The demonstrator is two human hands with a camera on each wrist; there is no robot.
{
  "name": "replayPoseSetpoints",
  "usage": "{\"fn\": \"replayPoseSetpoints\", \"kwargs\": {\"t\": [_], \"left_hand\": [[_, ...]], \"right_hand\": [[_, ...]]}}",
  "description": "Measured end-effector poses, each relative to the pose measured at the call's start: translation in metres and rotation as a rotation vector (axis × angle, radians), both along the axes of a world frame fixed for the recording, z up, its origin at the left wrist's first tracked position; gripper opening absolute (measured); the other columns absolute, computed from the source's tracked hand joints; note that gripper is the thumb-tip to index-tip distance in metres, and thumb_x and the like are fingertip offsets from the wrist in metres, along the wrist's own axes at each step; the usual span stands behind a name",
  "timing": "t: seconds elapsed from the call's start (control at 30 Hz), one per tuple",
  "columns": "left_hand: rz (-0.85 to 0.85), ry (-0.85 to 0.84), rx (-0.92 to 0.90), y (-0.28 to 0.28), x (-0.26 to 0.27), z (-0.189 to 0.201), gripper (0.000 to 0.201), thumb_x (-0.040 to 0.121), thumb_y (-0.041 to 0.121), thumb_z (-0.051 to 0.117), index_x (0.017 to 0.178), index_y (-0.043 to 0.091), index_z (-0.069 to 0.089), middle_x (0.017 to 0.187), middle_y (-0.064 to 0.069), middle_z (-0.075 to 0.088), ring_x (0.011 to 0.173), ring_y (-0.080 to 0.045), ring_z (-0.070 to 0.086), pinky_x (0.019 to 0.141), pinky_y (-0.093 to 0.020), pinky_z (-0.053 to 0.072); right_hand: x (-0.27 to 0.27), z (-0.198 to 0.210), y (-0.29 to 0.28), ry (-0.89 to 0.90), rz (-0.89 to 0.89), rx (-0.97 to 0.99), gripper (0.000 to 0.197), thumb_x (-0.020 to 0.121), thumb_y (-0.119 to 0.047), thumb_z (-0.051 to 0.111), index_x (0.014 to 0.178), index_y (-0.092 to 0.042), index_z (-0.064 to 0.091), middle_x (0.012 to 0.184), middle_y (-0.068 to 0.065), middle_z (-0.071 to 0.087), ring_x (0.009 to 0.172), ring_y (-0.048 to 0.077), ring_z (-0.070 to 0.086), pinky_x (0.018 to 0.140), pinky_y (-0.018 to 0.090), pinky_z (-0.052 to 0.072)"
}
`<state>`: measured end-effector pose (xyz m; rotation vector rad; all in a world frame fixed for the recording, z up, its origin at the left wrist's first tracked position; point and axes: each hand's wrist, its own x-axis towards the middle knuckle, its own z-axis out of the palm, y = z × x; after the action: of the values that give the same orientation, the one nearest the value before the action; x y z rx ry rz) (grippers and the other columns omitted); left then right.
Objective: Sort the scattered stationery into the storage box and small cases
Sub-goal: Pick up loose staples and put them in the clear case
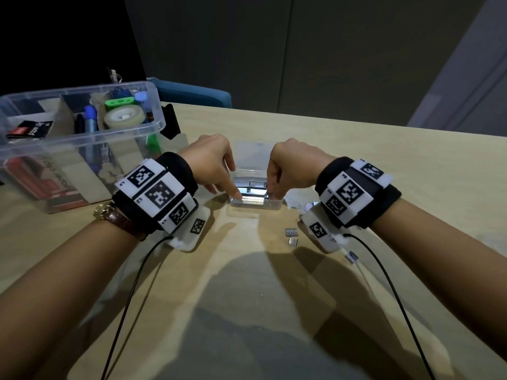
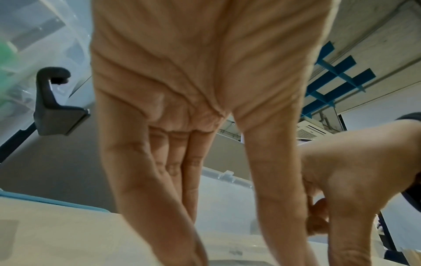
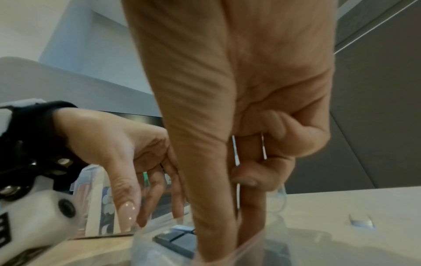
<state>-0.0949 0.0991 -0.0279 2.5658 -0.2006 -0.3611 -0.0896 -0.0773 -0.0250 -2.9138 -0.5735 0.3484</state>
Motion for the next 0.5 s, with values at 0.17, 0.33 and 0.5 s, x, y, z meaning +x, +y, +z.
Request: {"fn": "replayPoseSetpoints", "kwargs": {"t": [0.17,0.33,0.5], "left_hand": [[-0.005,0.010,-0.024,0.002,-0.001,-0.001,0.058,0.056,0.021,0.093,0.104,0.003,0.064,0.091,-0.011,0.070,0.074,-0.020,0.071,0.049,-0.021,0.055],[-0.035,-0.038,-0.033,-0.002,-0.004,0.005,0.038,0.067,0.020,0.086,0.095,0.005,0.066,0.087,-0.010,0.070,0.068,-0.015,0.070,0.050,-0.019,0.054],[-0.128,-0.181,-0.027,-0.036,-0.007,0.012,0.021,0.079,0.022,0.079,0.091,0.009,0.069,0.085,-0.004,0.068,0.069,-0.014,0.068,0.056,-0.023,0.057]], "right_hand": [[0.012,-0.002,0.001,0.067,-0.009,0.039,0.018,0.061,-0.021,0.091,0.072,-0.019,0.078,0.075,-0.010,0.073,0.082,0.010,0.068,0.083,0.037,0.058],[0.010,0.008,-0.015,0.085,-0.013,0.152,0.014,0.066,-0.026,0.088,0.076,-0.022,0.079,0.073,-0.014,0.073,0.077,-0.003,0.066,0.077,0.020,0.051],[-0.004,0.053,-0.079,-0.095,-0.156,0.183,0.012,0.077,-0.021,0.081,0.074,-0.032,0.075,0.069,-0.018,0.069,0.061,-0.013,0.057,0.057,0.003,0.039]]}}
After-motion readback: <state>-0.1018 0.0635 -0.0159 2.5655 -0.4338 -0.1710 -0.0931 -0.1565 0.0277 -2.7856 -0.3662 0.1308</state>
